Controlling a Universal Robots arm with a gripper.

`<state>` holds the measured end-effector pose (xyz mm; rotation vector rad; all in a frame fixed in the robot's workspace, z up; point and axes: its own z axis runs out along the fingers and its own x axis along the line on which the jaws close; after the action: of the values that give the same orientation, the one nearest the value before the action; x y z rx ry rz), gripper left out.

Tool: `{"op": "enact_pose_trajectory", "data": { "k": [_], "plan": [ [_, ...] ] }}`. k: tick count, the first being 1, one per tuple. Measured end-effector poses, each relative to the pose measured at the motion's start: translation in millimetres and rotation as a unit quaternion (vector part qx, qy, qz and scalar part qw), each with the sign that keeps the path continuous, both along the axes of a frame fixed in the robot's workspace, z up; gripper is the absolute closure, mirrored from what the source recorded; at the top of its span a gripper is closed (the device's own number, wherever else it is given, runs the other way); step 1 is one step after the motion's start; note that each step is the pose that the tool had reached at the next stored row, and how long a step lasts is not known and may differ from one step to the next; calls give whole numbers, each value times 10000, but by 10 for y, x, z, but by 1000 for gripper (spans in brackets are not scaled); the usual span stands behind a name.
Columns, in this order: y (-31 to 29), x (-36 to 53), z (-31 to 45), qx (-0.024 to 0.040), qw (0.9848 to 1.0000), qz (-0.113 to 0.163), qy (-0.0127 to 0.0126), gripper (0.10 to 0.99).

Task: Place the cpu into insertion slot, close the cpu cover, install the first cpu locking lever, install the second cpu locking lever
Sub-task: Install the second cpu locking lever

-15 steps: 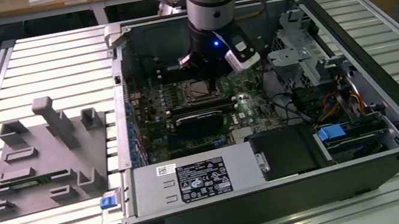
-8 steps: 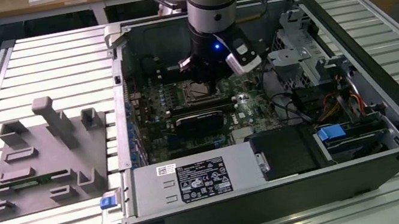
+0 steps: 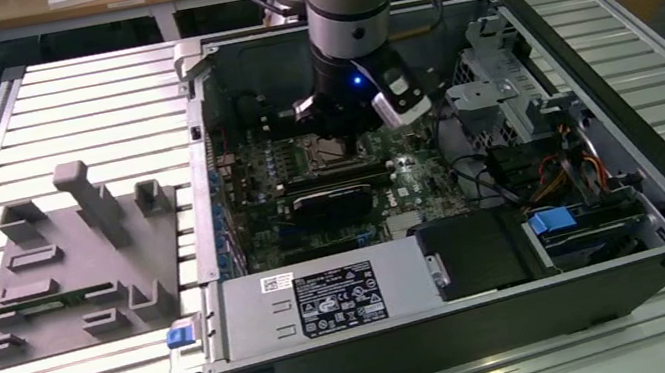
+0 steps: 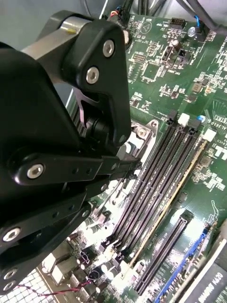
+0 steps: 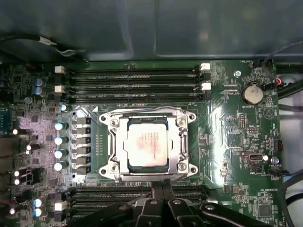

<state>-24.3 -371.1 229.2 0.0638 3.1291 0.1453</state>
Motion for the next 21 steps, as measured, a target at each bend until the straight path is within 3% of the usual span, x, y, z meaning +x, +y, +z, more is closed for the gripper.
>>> {"op": "enact_pose_trajectory", "data": {
  "k": [2, 4, 10, 16, 21],
  "plan": [
    [-17, -7, 0, 96, 10000, 0, 0, 980],
    [-38, -13, 0, 145, 9999, -1, 0, 980],
    [-107, -68, -2, 168, 9999, -1, 0, 980],
    [-115, -182, -17, 182, 9998, 0, -1, 980],
    [-115, -219, -85, 181, 9998, -1, 0, 980]
  ]
}}
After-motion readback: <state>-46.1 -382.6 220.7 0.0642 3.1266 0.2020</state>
